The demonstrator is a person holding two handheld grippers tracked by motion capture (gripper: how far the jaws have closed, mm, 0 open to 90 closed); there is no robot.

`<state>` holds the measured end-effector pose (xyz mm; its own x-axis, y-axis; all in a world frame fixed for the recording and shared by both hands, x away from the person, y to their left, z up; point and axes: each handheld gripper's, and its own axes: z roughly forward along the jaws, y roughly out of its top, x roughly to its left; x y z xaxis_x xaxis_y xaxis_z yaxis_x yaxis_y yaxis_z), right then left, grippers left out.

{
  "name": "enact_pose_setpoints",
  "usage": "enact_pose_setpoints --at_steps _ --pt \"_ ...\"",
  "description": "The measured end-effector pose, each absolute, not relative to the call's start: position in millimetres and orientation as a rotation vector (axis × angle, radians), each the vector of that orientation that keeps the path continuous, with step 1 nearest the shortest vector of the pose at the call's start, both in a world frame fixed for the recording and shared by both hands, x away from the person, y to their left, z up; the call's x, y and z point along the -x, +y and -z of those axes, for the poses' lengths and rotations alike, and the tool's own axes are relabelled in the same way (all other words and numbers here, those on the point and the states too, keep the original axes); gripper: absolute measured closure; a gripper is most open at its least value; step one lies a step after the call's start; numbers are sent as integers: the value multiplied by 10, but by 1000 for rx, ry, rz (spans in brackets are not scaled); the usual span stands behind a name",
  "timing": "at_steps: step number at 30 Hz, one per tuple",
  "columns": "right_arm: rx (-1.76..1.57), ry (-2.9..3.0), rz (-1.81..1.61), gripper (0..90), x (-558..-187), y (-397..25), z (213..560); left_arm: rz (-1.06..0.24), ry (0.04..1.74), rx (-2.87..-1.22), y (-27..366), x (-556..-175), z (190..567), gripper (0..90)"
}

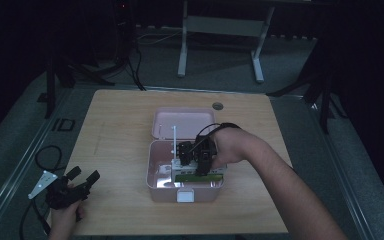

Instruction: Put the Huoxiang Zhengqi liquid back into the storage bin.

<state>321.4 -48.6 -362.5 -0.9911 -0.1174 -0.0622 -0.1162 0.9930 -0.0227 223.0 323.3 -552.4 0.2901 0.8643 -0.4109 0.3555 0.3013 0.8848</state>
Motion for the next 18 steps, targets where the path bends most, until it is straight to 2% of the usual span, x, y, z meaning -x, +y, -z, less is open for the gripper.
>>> enact_pose_setpoints --at_steps 18 --pt "185 3097 41 616 -3228 -464 3911 -505 1294 -1287 3226 -2232 5526 68"
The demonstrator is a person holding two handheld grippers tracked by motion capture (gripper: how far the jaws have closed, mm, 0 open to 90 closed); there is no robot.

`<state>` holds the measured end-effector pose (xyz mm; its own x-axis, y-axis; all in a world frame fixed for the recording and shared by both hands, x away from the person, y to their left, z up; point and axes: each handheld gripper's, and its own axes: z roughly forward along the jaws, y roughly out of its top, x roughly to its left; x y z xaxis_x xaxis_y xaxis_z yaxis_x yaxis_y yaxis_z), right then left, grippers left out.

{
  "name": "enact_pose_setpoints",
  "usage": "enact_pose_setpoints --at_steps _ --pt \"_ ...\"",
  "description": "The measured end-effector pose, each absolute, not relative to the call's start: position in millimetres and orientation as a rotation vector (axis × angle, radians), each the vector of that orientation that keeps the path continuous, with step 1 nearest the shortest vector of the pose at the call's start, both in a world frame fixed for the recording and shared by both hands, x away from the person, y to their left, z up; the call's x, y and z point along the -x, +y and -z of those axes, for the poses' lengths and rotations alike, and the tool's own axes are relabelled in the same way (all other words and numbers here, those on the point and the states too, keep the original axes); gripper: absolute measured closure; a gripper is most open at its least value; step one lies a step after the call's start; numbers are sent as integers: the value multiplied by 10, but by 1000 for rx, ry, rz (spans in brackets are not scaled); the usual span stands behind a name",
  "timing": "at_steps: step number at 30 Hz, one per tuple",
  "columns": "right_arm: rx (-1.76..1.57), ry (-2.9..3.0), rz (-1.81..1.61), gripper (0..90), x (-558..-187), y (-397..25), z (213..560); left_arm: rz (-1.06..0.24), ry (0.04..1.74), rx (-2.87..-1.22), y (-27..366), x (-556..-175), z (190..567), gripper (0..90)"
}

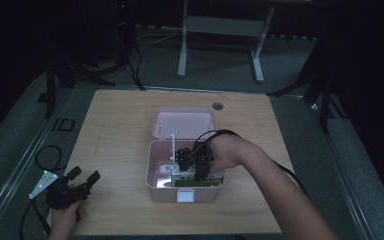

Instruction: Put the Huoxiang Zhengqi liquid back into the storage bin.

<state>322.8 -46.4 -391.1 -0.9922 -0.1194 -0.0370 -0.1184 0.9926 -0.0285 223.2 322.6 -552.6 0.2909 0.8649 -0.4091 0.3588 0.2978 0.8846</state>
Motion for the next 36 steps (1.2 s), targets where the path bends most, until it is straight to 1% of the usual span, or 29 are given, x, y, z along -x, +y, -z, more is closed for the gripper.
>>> enact_pose_setpoints --at_steps 36 --pt "142 3095 61 615 -3325 -472 4398 -505 1295 -1294 3225 -2234 5532 68"
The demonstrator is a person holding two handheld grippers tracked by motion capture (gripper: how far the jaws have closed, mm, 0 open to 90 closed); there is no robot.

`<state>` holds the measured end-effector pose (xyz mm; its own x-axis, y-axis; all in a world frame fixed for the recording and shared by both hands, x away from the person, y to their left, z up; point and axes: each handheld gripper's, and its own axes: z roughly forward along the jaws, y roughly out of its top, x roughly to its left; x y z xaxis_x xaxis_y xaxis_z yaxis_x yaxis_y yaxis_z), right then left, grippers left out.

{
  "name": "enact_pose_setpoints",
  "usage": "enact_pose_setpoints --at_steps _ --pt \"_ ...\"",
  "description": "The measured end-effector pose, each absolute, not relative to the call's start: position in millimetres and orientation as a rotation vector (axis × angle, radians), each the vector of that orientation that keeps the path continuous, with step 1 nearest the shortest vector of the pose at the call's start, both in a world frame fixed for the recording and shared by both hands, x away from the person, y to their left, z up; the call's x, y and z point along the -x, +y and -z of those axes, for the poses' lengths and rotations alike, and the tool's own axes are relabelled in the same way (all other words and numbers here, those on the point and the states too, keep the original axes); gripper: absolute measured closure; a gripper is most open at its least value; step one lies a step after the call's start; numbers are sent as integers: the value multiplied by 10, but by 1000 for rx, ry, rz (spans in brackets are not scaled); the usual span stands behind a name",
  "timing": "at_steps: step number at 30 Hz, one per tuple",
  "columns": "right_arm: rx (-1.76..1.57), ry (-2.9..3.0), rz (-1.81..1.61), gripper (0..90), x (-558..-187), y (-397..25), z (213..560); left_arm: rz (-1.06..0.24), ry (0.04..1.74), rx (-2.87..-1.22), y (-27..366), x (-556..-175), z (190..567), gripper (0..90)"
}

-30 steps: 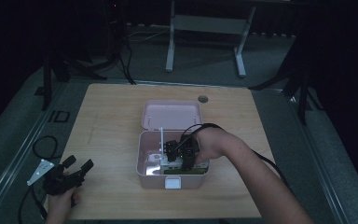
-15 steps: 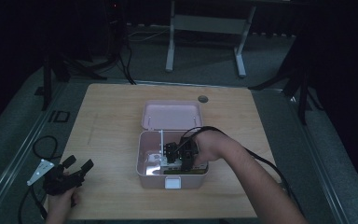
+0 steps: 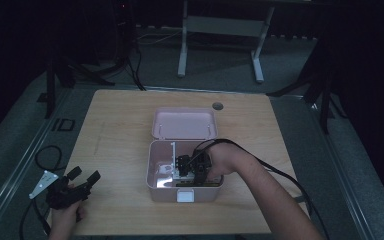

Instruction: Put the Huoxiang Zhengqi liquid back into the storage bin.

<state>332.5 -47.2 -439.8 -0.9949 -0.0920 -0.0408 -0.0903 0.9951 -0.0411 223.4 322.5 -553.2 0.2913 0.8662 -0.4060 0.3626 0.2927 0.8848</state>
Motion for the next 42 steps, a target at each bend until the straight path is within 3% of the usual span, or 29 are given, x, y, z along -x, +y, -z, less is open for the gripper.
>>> enact_pose_setpoints --at_steps 42 --pt "94 3127 85 603 -3406 -426 4622 -503 1292 -1288 3229 -2230 5528 68"
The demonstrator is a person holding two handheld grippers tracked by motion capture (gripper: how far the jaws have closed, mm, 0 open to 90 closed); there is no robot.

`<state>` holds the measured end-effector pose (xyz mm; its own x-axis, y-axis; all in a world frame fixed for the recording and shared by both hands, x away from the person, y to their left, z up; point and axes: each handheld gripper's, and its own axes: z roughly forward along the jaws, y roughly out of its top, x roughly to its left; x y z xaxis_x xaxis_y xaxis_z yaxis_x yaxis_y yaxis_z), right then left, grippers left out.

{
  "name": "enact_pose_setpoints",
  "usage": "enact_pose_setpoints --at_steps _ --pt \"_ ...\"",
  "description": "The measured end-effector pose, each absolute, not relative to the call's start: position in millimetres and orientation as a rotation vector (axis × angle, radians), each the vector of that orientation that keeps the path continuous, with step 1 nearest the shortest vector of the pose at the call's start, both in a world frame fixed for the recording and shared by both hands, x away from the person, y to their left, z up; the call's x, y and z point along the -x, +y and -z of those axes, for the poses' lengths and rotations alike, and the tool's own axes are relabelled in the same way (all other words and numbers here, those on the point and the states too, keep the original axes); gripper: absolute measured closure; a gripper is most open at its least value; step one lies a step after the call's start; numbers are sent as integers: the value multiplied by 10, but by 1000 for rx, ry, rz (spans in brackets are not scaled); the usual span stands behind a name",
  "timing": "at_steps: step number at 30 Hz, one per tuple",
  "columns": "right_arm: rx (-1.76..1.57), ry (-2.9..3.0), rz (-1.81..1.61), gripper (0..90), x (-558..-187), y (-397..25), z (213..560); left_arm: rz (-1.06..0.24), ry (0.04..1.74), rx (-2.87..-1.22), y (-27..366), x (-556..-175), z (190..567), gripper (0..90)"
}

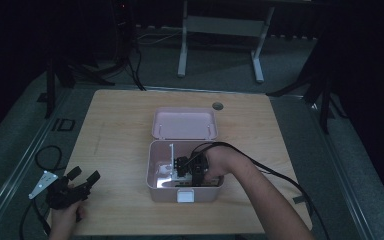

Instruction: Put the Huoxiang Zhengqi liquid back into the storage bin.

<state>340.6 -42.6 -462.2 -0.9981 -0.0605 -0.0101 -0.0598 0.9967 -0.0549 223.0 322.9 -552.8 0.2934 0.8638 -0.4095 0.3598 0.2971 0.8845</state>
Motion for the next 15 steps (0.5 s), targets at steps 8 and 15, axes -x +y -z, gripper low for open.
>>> enact_pose_setpoints --at_steps 8,15 --pt "64 3155 36 406 -3453 -412 4467 -504 1291 -1288 3230 -2231 5528 68" --pt "7 3124 -19 194 -3513 -436 4289 -504 1291 -1287 3234 -2230 5528 68"
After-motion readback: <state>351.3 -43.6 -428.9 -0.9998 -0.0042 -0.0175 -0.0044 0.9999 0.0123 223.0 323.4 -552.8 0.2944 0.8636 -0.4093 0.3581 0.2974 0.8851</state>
